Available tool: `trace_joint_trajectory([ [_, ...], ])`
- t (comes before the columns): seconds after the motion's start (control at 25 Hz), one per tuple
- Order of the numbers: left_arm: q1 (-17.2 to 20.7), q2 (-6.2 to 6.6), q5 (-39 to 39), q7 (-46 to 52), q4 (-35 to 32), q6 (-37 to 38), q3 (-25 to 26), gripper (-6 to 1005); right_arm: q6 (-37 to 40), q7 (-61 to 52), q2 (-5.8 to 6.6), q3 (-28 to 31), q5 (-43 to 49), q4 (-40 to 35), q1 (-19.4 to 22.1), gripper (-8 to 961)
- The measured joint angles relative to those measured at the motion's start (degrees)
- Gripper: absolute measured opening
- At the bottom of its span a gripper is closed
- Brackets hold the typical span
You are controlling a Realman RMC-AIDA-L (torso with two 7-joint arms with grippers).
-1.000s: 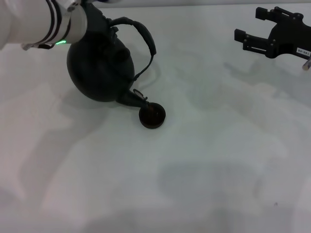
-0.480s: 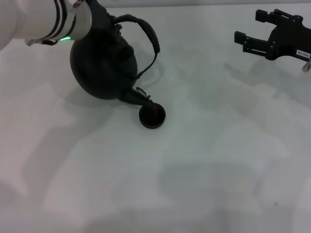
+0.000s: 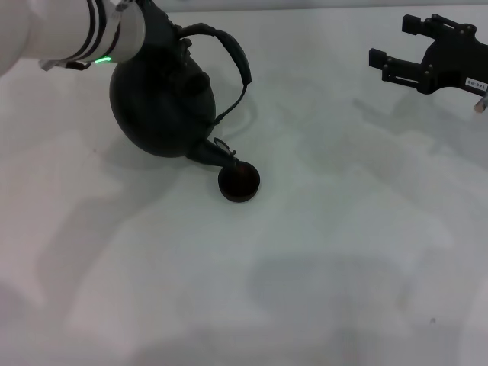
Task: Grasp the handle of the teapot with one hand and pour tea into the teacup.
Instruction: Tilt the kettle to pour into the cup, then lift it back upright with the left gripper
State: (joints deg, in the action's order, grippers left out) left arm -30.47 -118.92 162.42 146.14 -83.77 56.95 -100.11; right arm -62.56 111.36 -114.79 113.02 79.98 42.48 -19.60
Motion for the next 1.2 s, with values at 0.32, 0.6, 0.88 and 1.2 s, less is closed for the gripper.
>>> trace_joint_trajectory([
  [0.32,0.1,0.08,0.0,0.0,-0.4,0.8,0.0,124,0.4,0.0,0.07,1.2,0.2,-0.1,0.2,845],
  [0.6,0.2,0.2,0.0,-0.1,-0.5,1.5,0.0,124,0.4,0.0,0.26,1.8,0.2,-0.1,0.4,845],
  [0.88,0.2,0.38,0.0,-0.3,-1.1,2.4,0.4,124,0.4,0.0,0.27,2.1,0.4,-0.1,0.4,845],
  [1.2,-0.1,0.37,0.1,-1.0,-1.1,2.9,0.4,123,0.4,0.0,0.27,2.1,0.4,-0.1,0.4,845],
])
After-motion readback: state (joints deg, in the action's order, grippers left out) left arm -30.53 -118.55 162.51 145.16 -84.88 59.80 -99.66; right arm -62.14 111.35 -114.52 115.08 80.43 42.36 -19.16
